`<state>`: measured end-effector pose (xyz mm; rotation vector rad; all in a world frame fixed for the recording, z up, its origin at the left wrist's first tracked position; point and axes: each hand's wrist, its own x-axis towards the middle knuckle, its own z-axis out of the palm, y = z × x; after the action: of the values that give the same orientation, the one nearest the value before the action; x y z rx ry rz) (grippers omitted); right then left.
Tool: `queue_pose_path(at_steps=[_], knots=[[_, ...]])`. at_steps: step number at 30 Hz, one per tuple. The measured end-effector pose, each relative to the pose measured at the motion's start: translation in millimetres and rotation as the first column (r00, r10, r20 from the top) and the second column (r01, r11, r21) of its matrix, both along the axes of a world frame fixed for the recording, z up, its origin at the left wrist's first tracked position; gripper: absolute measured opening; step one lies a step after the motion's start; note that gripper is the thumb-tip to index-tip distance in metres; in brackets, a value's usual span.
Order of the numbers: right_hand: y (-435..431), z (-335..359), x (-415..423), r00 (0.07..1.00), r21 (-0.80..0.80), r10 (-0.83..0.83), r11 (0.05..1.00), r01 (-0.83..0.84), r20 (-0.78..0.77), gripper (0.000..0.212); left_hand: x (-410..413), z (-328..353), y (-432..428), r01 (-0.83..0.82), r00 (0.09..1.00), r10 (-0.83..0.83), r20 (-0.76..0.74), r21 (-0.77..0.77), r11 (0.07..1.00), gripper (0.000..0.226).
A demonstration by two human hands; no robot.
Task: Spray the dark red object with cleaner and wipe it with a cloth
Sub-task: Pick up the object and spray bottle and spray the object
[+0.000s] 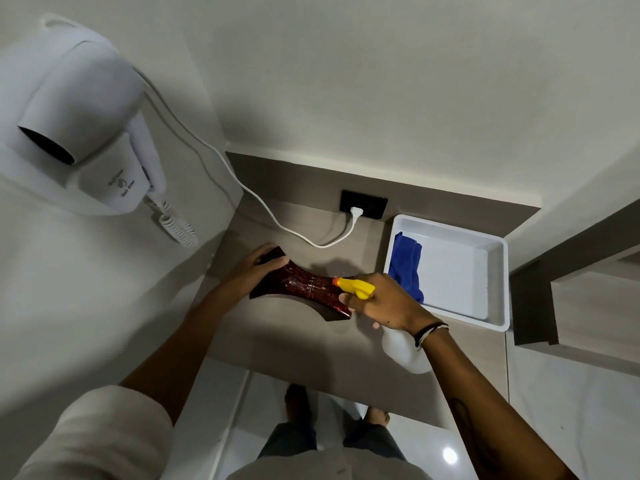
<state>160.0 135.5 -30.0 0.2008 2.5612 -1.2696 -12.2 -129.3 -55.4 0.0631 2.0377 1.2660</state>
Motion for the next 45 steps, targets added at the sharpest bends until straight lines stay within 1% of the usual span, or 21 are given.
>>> queue_pose_path(at_steps=[2,5,6,8,10,12,14,18,20,22,26,28,29,31,32,34,37,39,41,43,45], knots=[[-10,3,-6,1.000,0.014,0.021,1.000,-0.021,-0.019,0.035,2,0,-3,0.112,0.993,-0.112,-0.035,-0.012,0.994,0.097],[-20,8,-16,0.997,0.036,0.039,0.999,-0.037,-0.067,0.019,2,-3,-12,0.287,0.944,-0.297,-0.146,-0.091,0.954,0.129],[-22,10,-18,0.996,0.037,0.043,0.999,-0.040,-0.084,0.017,3,-2,-13,0.325,0.923,-0.341,-0.176,-0.116,0.939,0.135],[-24,12,-22,0.996,0.030,0.026,0.999,-0.023,-0.089,0.017,5,-1,-12,0.366,0.888,-0.393,-0.238,-0.151,0.918,0.138],[-24,12,-25,0.997,0.044,0.013,0.999,-0.010,-0.077,0.021,6,-1,-8,0.369,0.862,-0.403,-0.307,-0.164,0.915,0.133],[-21,9,-26,0.999,0.044,0.021,0.999,-0.019,-0.036,0.014,7,-1,-4,0.360,0.841,-0.403,-0.362,-0.182,0.915,0.128],[-18,5,-25,0.999,0.078,0.044,0.996,-0.042,-0.024,0.023,6,1,-2,0.350,0.821,-0.402,-0.406,-0.200,0.915,0.124],[-6,-2,-15,1.000,0.128,-0.004,0.992,0.001,0.022,0.027,4,0,-1,0.355,0.793,-0.418,-0.444,-0.220,0.909,0.118],[-1,-5,-10,0.999,0.136,-0.020,0.991,0.016,0.028,0.027,4,-1,-2,0.341,0.815,-0.399,-0.421,-0.209,0.917,0.116],[5,-8,-5,0.999,0.143,-0.028,0.990,0.021,0.043,0.025,4,-2,-2,0.293,0.864,-0.339,-0.372,-0.176,0.940,0.111],[12,-7,-1,0.997,0.129,-0.036,0.991,0.027,0.074,0.032,3,-1,3,0.117,0.964,-0.140,-0.224,-0.114,0.987,0.061],[13,-4,0,0.997,0.096,-0.042,0.995,0.035,0.065,0.033,2,-1,5,0.041,0.986,-0.056,-0.155,-0.099,0.994,0.046],[13,-1,0,0.998,0.079,-0.035,0.996,0.030,0.058,0.032,2,0,6,0.021,0.990,-0.033,-0.136,-0.087,0.996,0.049],[13,0,1,0.999,0.044,-0.012,0.999,0.009,0.052,0.021,1,-1,5,0.001,0.994,-0.007,-0.108,-0.057,0.998,0.071],[11,0,2,0.999,0.028,0.000,1.000,-0.001,0.052,0.017,1,-1,5,0.004,0.995,-0.007,-0.098,-0.031,1.000,0.074],[5,3,1,0.999,0.005,0.014,1.000,-0.014,0.047,0.027,1,-1,5,0.029,0.995,-0.028,-0.094,0.013,0.999,0.067],[-9,8,-7,0.999,-0.038,0.040,0.999,-0.039,0.016,0.031,1,0,2,0.071,0.995,-0.070,-0.069,0.022,0.997,0.079],[-18,12,-16,0.999,-0.028,0.044,0.999,-0.045,-0.025,0.029,1,3,-1,0.131,0.989,-0.130,-0.073,0.013,0.991,0.075],[-22,16,-24,0.998,-0.014,0.021,1.000,-0.021,-0.056,0.021,2,8,-4,0.208,0.973,-0.208,-0.097,-0.002,0.978,0.080],[-23,19,-29,0.997,0.004,-0.011,1.000,0.011,-0.081,0.031,3,7,-8,0.251,0.951,-0.256,-0.171,-0.052,0.967,0.102],[-20,19,-30,0.997,0.015,-0.022,1.000,0.023,-0.071,0.030,3,4,-11,0.298,0.928,-0.315,-0.199,-0.112,0.948,0.131]])
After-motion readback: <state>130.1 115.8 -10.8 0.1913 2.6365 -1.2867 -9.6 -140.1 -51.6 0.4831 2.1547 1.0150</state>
